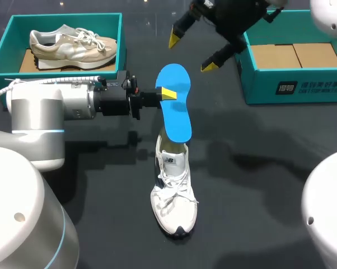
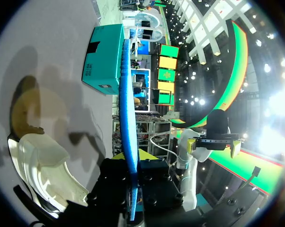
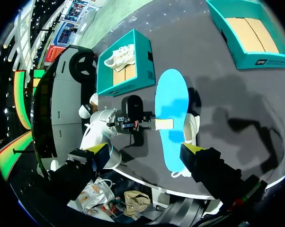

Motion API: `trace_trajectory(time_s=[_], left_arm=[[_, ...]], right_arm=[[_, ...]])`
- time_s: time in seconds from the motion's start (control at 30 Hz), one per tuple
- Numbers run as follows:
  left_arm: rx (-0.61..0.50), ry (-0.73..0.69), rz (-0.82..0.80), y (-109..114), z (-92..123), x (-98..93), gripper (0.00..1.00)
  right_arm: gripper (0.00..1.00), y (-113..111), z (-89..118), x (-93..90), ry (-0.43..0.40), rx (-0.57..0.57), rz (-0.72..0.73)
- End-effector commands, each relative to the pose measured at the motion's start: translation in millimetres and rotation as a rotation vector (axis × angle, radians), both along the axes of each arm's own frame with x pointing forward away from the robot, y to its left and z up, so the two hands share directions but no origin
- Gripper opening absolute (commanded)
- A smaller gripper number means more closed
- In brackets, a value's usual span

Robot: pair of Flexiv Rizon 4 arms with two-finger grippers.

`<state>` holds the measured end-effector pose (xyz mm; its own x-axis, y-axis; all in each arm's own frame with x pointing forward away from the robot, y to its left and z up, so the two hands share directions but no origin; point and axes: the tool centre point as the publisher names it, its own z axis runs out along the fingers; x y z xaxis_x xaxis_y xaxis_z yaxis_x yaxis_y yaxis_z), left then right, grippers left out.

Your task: Take the shoe out of the shoebox, open the shoe tongue, remove and reinsert the insole, then place the shoe into the shoebox

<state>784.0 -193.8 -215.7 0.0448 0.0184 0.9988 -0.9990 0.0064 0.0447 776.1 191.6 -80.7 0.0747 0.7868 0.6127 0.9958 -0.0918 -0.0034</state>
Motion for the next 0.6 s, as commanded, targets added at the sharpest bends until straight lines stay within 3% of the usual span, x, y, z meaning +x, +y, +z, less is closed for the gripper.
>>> trace_trajectory(time_s=[0.03, 0.4, 0.6], left_arm=[[0.0, 0.0, 0.0, 0, -1, -0.1, 0.0], [0.0, 0.0, 0.0, 0, -1, -0.1, 0.0], [0.0, 0.0, 0.0, 0, -1, -0.1, 0.0]], right_arm=[[1.0, 11, 1, 7.4, 0.05, -0.468, 0.015], [1.0, 32, -14, -0.7, 0.006, -0.626, 0.071], [1.0, 33, -20, -20.0, -0.01, -0.678, 0.06]])
